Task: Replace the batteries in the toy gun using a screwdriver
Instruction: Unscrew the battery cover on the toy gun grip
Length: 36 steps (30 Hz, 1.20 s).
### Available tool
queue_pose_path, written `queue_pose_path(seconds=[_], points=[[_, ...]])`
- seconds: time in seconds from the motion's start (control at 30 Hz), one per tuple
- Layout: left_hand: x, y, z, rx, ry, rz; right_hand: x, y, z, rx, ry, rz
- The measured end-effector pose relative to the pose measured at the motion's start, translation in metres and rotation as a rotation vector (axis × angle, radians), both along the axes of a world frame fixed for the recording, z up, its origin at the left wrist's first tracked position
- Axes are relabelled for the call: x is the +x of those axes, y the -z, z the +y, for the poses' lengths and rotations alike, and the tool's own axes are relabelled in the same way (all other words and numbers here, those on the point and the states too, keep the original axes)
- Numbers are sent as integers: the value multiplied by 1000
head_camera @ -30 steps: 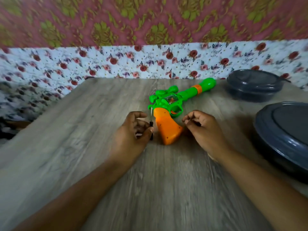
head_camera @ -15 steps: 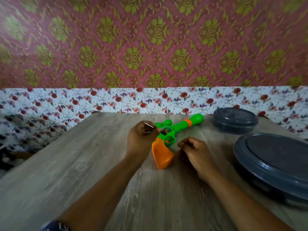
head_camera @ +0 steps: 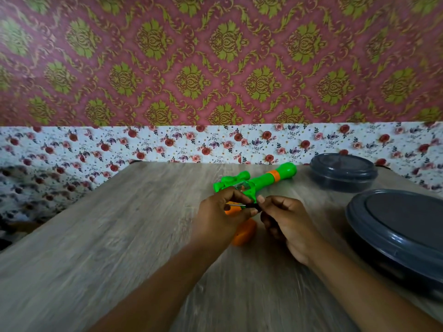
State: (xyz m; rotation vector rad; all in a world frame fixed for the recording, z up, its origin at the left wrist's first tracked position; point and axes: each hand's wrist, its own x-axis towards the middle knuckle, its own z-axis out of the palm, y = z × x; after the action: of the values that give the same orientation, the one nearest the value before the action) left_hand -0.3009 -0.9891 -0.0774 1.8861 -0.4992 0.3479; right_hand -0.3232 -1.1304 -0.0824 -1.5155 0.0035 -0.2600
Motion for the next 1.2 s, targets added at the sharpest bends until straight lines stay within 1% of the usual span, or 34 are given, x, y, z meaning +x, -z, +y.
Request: queue_pose_path(seconds=[0.07, 0.1, 0.13, 0.2, 0.23, 0.3, 0.37, 0.43, 0.53, 0.63, 0.7, 0.77, 0.87, 0.9, 1.0, 1.1, 1.2], points=[[1, 2, -1, 176, -131, -57, 2, 1, -3, 68, 27, 6], [1, 4, -1, 255, -201, -49, 2, 1, -5, 96, 47, 16], [-1, 3, -2, 311, -253, 16, 4, 1, -7, 117, 69, 33], [0, 2, -6, 400, -305, 248, 7, 2, -11, 154, 115, 73], [3, 1, -9, 501, -312, 329, 8, 2, -12, 180, 137, 92], [8, 2, -16, 719, -273, 361, 11, 2, -12, 224, 162, 118], [12, 1, -20, 811, -271, 338, 13, 3, -12, 226, 153, 130], [15, 1, -20, 805, -300, 357, 13, 4, -12, 181, 142, 138], [22, -1, -13, 679, -325, 438, 13, 4, -12, 146, 136, 138], [26, -2, -9, 563, -305, 521, 15, 2, -14, 178, 133, 138], [23, -6, -4, 450, -274, 545, 16, 2, -15, 196, 134, 139], [23, -5, 4, 288, -235, 584, 16, 3, -15, 196, 125, 136], [22, 0, 13, -95, -142, 700, 16, 4, -14, 189, 98, 121], [24, 1, 15, -188, -125, 740, 15, 5, -13, 176, 92, 118], [30, 6, 18, -408, -43, 783, 13, 6, -12, 139, 93, 105], [29, 7, 17, -632, 102, 823, 11, 6, -9, 81, 113, 91], [21, 7, 10, -772, 197, 846, 7, 4, -6, 31, 130, 92]])
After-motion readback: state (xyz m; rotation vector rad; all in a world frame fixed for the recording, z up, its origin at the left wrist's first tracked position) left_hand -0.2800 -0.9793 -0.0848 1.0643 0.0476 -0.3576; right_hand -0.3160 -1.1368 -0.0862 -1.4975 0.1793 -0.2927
